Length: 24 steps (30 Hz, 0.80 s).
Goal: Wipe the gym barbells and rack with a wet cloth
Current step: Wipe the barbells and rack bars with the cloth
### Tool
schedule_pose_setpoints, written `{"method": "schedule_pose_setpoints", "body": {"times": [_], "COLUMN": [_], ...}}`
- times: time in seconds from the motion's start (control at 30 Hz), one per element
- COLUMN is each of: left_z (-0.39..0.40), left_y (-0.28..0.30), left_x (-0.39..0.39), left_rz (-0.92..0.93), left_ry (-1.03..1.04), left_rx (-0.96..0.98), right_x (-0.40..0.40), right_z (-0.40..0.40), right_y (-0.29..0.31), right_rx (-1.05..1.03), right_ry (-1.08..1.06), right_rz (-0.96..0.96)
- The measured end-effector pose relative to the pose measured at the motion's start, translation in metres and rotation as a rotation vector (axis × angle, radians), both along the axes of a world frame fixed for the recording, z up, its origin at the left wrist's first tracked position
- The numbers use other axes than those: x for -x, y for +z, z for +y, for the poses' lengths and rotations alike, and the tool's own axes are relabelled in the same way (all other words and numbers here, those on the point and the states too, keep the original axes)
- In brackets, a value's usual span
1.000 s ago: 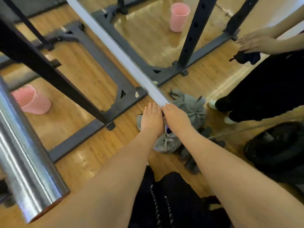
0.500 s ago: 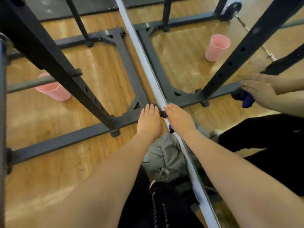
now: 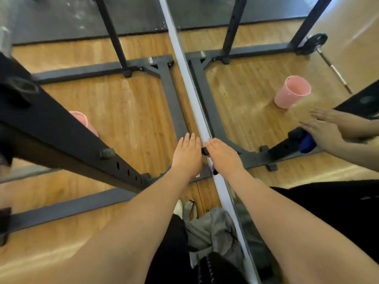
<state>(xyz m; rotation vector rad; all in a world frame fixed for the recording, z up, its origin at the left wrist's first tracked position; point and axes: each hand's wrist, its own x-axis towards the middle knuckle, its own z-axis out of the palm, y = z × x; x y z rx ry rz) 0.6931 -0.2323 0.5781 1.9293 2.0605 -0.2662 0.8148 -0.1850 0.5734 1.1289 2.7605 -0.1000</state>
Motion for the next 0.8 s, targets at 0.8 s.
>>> {"method": "schedule_pose_setpoints", "body": {"times": [0.8], "left_z": [0.183], "left_y": [0.112], "left_x": [0.246], "left_rz": [-0.092], "left_ry": [0.864], "left_rx": [-0.465], "right_x": [0.351], "right_z": [0.237], "right_y": [0.121], "right_rx": [0.082], "right_ry": [0.459], "right_rz": [0.701]}}
